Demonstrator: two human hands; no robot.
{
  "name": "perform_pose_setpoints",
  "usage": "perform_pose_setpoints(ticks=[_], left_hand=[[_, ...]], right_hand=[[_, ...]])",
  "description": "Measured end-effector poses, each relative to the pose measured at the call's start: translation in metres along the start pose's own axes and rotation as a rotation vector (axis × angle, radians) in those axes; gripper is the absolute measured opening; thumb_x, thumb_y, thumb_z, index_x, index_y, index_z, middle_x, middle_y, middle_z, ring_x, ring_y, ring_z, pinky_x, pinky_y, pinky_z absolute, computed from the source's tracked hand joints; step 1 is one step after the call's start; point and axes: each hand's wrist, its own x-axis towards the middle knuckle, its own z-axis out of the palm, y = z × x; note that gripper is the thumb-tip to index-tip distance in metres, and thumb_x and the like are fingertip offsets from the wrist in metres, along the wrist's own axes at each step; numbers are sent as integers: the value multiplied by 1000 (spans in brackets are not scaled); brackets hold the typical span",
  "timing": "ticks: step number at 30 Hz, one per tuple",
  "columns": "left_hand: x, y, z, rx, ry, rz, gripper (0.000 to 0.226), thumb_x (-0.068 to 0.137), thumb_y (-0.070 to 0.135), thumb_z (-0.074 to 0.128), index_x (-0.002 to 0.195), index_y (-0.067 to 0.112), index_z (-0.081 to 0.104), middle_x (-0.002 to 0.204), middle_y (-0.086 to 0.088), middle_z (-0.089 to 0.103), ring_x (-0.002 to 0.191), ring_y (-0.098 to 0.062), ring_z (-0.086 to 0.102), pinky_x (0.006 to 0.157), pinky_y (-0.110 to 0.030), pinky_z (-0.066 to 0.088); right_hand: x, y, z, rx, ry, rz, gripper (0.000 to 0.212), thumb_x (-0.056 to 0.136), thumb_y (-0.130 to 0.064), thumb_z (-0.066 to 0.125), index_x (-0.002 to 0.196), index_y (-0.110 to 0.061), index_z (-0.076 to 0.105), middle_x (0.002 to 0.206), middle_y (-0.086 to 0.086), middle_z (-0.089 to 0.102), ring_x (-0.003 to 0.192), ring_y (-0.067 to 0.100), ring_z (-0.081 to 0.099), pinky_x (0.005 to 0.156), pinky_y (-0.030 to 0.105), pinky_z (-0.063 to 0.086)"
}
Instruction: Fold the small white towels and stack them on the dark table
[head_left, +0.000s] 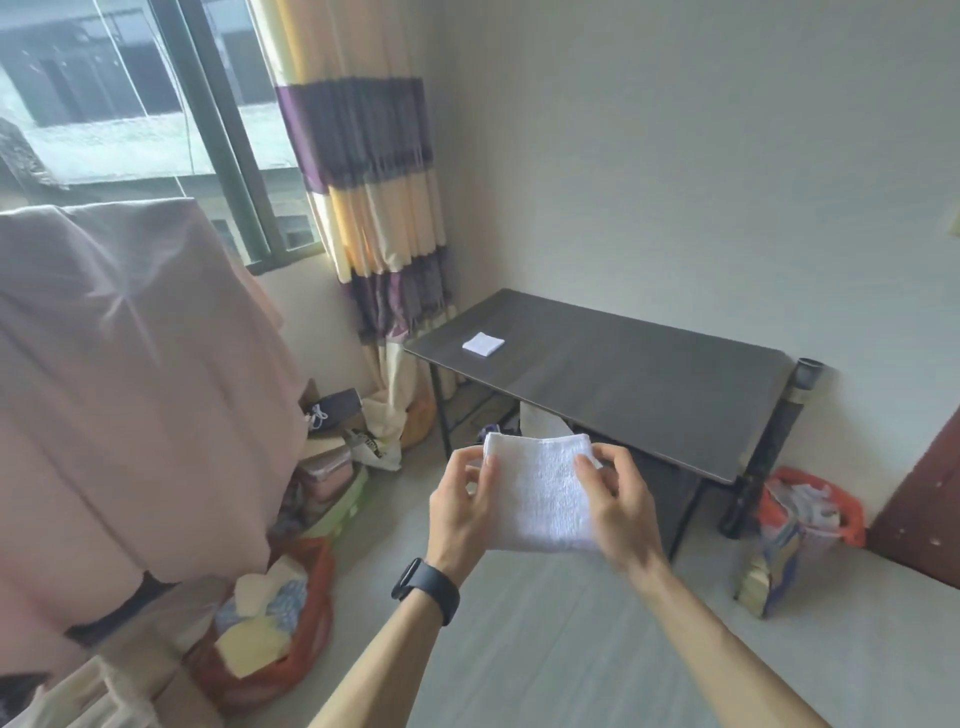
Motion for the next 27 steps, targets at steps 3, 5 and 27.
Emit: perform_pose_setpoints(ticks=[3, 5, 27], left_hand=[[66, -9, 0, 24, 35, -22, 11, 97, 44, 56, 96, 36, 64, 86, 7, 68, 66, 2, 58, 57, -14, 44], [106, -17, -1, 20, 65, -39, 11, 97, 45, 56, 95, 36, 63, 87, 7, 68, 68, 0, 59, 58, -15, 46], [513, -190, 19, 53, -128, -289, 18, 98, 48, 51, 94, 32, 59, 82, 2, 67, 59, 4, 53, 50, -8, 39]], right_hand=[[66, 6, 34, 3, -40, 24, 26, 91, -48, 52, 94, -24, 59, 61, -9, 48, 53, 5, 41, 51, 16, 34], [107, 11, 56, -19, -69, 14, 22, 99, -41, 50, 92, -21, 57, 61, -4, 46, 49, 7, 36, 46, 15, 32], [442, 158, 286, -385, 34, 135, 9, 101, -35, 48, 92, -32, 48, 57, 0, 52, 56, 19, 48, 68, 48, 48]])
